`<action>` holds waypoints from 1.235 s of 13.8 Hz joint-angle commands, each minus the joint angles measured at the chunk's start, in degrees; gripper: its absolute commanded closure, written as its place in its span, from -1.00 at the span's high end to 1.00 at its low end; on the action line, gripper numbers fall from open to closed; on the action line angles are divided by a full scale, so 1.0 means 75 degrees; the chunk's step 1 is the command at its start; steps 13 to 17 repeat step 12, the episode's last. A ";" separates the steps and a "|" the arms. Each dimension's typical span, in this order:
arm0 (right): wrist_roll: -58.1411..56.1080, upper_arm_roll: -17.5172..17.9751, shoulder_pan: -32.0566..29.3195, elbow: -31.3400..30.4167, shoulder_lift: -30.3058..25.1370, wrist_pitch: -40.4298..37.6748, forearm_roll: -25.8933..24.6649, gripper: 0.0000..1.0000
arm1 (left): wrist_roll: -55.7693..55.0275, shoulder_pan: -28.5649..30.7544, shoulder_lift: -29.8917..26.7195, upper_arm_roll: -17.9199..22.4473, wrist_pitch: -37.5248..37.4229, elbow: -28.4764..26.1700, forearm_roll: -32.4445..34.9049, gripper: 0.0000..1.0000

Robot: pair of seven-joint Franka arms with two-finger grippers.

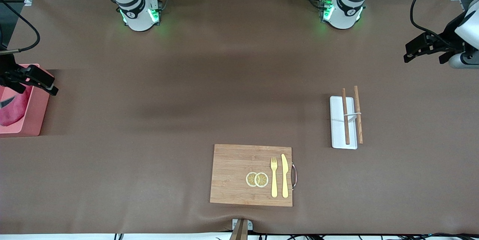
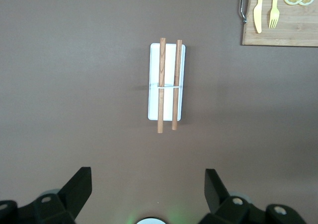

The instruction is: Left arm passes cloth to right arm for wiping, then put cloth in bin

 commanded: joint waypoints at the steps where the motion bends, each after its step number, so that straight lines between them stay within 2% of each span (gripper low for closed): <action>1: 0.0156 0.0036 -0.0007 0.0146 0.0038 -0.0163 -0.0096 1.00 | 0.0073 0.0017 -0.0023 -0.0024 -0.0043 -0.0006 -0.0015 1.00; 6: 0.0086 -0.0023 -0.0100 0.0169 0.0003 -0.0584 -0.0155 1.00 | 0.0682 0.0028 0.0059 -0.0012 0.0086 0.0040 0.0101 1.00; 17: 0.0144 0.0000 -0.0089 0.0134 0.0003 -0.0678 -0.0237 1.00 | 0.0683 0.0017 0.0048 -0.0012 0.0098 0.0041 0.0125 1.00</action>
